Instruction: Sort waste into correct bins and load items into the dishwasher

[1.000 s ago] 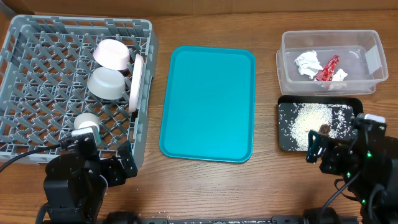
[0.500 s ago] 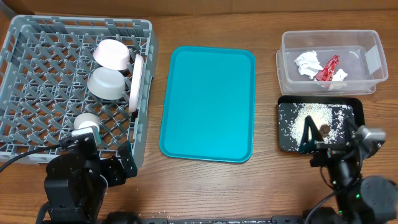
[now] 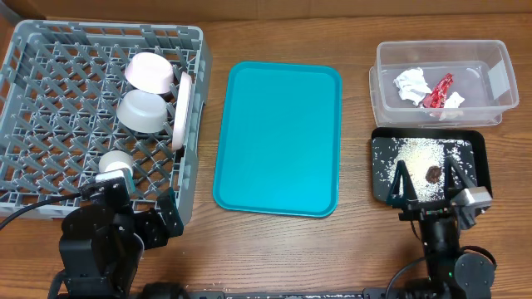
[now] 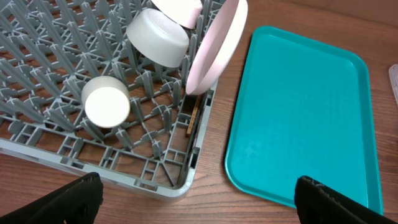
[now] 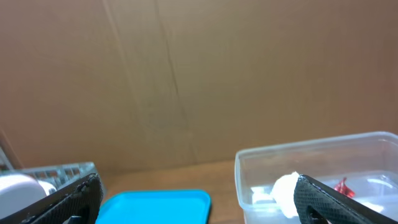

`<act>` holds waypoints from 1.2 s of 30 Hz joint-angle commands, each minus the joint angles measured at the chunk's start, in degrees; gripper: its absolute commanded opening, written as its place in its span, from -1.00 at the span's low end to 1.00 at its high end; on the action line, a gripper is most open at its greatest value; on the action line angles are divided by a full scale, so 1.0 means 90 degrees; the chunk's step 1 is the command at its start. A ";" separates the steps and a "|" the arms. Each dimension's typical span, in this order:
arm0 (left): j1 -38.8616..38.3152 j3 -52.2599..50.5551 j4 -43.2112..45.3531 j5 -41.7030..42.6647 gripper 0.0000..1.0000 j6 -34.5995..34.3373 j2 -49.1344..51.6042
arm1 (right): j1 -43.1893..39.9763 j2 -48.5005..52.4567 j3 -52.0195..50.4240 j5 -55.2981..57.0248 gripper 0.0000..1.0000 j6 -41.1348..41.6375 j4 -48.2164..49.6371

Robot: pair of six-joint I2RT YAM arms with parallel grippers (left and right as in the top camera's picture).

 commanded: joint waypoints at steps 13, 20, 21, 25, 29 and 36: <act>-0.0002 -0.0005 0.0007 -0.0056 1.00 -0.0041 0.0002 | -0.0005 -0.0075 -0.0474 -0.0675 1.00 -0.1042 -0.1506; -0.0002 -0.0005 0.0007 -0.0056 0.99 -0.0041 0.0002 | -0.0063 -0.0075 -0.0474 -0.0656 1.00 -0.1039 -0.1503; -0.0002 -0.0005 0.0007 -0.0056 1.00 -0.0041 0.0002 | -0.0063 -0.0075 -0.0474 -0.0656 0.99 -0.1039 -0.1506; -0.0002 -0.0005 0.0007 -0.0056 1.00 -0.0041 0.0002 | -0.0063 -0.0075 -0.0474 -0.0656 1.00 -0.1039 -0.1506; -0.0002 -0.0005 0.0007 -0.0056 1.00 -0.0041 0.0002 | -0.0063 -0.0075 -0.0474 -0.0656 1.00 -0.1039 -0.1503; -0.0002 -0.0005 0.0005 -0.0056 1.00 -0.0041 0.0002 | -0.0063 -0.0075 -0.0474 -0.0653 1.00 -0.1039 -0.1503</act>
